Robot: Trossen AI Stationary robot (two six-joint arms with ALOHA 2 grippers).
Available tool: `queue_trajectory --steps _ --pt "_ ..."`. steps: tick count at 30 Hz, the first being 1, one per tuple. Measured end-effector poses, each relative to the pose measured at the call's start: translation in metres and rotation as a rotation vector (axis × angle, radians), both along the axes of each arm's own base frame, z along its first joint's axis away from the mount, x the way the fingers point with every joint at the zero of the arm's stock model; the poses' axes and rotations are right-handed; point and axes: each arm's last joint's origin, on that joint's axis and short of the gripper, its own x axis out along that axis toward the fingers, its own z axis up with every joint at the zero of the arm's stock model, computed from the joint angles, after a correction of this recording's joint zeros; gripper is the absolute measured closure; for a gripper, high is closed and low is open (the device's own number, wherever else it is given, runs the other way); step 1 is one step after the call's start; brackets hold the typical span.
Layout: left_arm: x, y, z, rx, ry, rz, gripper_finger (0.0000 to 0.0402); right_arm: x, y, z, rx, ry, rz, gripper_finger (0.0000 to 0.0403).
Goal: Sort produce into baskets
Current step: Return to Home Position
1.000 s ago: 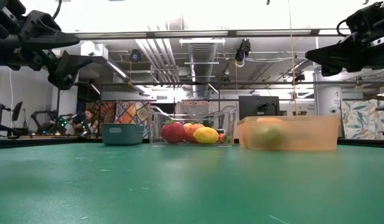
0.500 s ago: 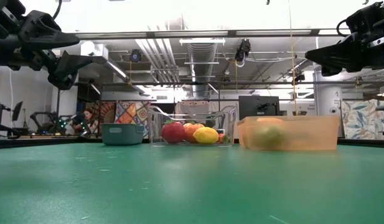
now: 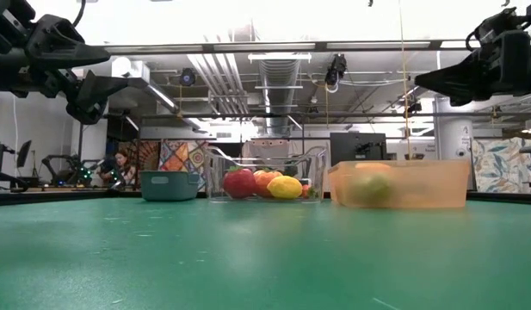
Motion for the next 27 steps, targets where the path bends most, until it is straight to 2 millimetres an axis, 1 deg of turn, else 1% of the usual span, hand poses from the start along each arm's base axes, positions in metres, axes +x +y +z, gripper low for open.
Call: queue_trajectory --steps 27 --pt "0.0000 0.0000 -0.0003 0.000 0.001 0.000 0.0196 0.0007 -0.0001 -0.0009 0.001 0.012 -0.003 0.0390"
